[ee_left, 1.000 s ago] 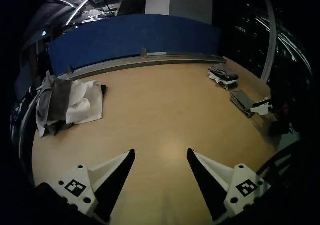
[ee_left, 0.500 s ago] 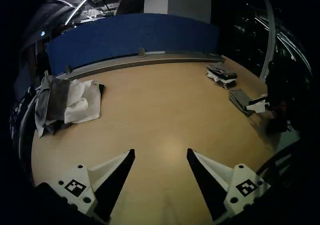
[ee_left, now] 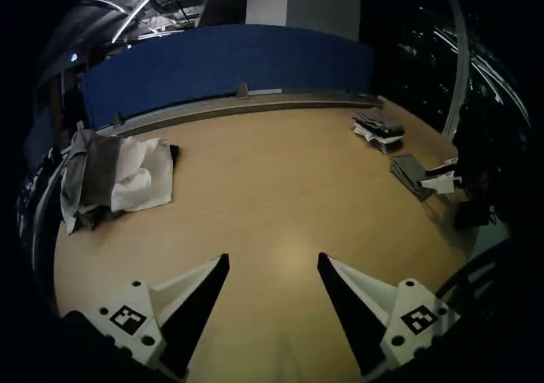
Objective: Fold towel
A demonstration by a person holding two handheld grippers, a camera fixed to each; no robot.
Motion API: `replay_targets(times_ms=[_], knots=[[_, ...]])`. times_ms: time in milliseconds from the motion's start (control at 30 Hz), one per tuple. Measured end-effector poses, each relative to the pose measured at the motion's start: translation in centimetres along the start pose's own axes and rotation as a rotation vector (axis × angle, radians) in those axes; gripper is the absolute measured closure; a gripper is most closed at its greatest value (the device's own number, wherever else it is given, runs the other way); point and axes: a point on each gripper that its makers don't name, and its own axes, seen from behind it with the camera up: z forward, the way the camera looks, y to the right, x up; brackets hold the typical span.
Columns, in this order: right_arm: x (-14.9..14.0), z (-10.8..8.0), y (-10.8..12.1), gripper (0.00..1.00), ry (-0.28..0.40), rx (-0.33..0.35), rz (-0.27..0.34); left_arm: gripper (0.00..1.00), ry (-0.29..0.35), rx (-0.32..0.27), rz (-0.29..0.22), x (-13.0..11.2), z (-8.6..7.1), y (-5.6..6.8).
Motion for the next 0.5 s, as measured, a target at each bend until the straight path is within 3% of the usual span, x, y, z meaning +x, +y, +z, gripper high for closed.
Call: replay_targets(times_ms=[100,167,500], knots=[[0.8,-0.9,-0.1,0.09,0.028,-0.002,0.011,0.03,0.005,0.000,-0.004,0.1,0.0,0.0],[1.3,-1.5,-0.3,0.01,0.042,-0.001,0.019,0.03,0.009,0.000,-0.006,0.2,0.0,-0.1],[3.6,-3.6,-1.1,0.00,0.116,-0.014,0.022,0.03,0.027,0.006,-0.011,0.5,-0.3,-0.5]])
